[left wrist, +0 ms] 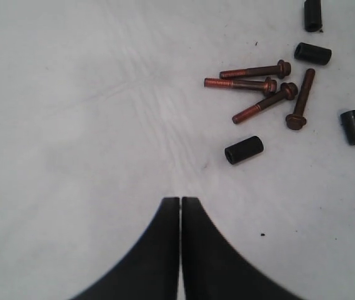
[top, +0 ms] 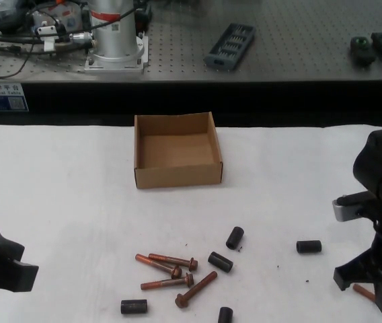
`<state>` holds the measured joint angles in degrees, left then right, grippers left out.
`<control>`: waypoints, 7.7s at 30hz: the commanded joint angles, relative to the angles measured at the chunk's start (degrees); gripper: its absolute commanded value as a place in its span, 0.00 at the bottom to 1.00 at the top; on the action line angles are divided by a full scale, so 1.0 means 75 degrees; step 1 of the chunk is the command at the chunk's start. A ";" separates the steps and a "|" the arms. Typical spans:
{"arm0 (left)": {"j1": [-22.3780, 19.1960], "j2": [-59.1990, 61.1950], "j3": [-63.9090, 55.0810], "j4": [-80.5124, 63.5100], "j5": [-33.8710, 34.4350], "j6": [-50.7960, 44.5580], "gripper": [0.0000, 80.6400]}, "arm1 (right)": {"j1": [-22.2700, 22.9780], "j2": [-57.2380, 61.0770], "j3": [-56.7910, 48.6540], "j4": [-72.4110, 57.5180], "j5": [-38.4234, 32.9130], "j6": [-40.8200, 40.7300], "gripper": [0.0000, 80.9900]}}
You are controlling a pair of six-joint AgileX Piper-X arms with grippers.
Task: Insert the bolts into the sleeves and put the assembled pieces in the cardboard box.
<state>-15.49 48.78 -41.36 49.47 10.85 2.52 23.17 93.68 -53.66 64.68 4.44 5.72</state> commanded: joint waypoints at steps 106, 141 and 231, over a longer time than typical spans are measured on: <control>-0.0041 0.0000 -0.0062 0.0198 -0.0004 0.0172 0.01 | 0.0043 0.0677 0.0469 -0.4309 -0.1444 0.4498 0.14; -0.0041 0.0000 -0.0062 0.0198 -0.0004 0.0172 0.01 | 0.0043 0.0753 0.0469 -0.1602 -0.0205 0.0136 0.14; -0.2304 0.4892 -0.0652 -0.1495 0.0145 0.6071 0.40 | 0.0043 -0.5813 0.0484 -0.2840 -0.3927 0.0375 0.05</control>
<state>-32.52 85.00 -45.58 36.86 12.00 46.10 23.44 50.55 -49.87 43.47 -24.08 9.69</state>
